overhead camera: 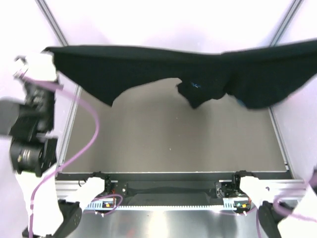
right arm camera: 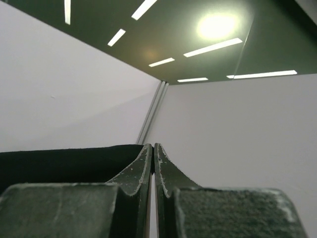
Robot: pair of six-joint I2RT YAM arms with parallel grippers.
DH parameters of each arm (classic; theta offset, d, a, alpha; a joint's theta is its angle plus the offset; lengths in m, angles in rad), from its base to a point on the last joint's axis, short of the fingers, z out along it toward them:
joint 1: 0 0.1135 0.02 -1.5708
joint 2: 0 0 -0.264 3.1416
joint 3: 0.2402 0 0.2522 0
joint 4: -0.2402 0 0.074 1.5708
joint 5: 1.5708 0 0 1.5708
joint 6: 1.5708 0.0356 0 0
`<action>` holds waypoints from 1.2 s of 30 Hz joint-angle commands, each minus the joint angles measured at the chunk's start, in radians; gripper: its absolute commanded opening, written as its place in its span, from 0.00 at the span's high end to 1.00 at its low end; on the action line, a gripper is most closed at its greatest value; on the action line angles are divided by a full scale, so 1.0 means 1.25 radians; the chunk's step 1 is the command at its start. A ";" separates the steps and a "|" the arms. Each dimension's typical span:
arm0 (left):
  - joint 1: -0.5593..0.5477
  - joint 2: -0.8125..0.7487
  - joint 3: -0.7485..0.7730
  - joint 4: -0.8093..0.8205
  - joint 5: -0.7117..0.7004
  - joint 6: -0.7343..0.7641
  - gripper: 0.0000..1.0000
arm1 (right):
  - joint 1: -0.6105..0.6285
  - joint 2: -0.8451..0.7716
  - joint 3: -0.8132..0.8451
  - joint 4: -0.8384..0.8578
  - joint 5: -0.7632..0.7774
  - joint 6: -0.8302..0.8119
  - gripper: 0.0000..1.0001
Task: Fold and stack the t-shirts
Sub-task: Flatten the tshirt out
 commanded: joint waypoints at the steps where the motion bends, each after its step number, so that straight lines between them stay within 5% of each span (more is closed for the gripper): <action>1: 0.004 -0.051 -0.004 0.043 -0.026 0.035 1.00 | -0.014 -0.040 0.006 -0.011 0.024 -0.013 1.00; 8: -0.022 -0.007 0.090 0.057 -0.098 0.114 1.00 | -0.014 -0.033 0.070 0.002 0.029 -0.073 1.00; 16: -0.116 0.125 0.163 0.101 -0.188 0.215 1.00 | -0.013 0.124 0.136 0.084 0.025 -0.083 1.00; 23: -0.115 0.172 -0.022 0.179 -0.178 0.194 1.00 | -0.013 0.165 -0.098 0.202 0.002 -0.079 1.00; 32: -0.050 0.281 -0.336 0.300 -0.113 0.112 1.00 | -0.013 0.211 -0.564 0.363 -0.045 -0.085 1.00; 36: -0.027 0.428 -0.387 0.409 -0.086 0.096 1.00 | -0.012 0.325 -0.601 0.386 -0.030 -0.087 1.00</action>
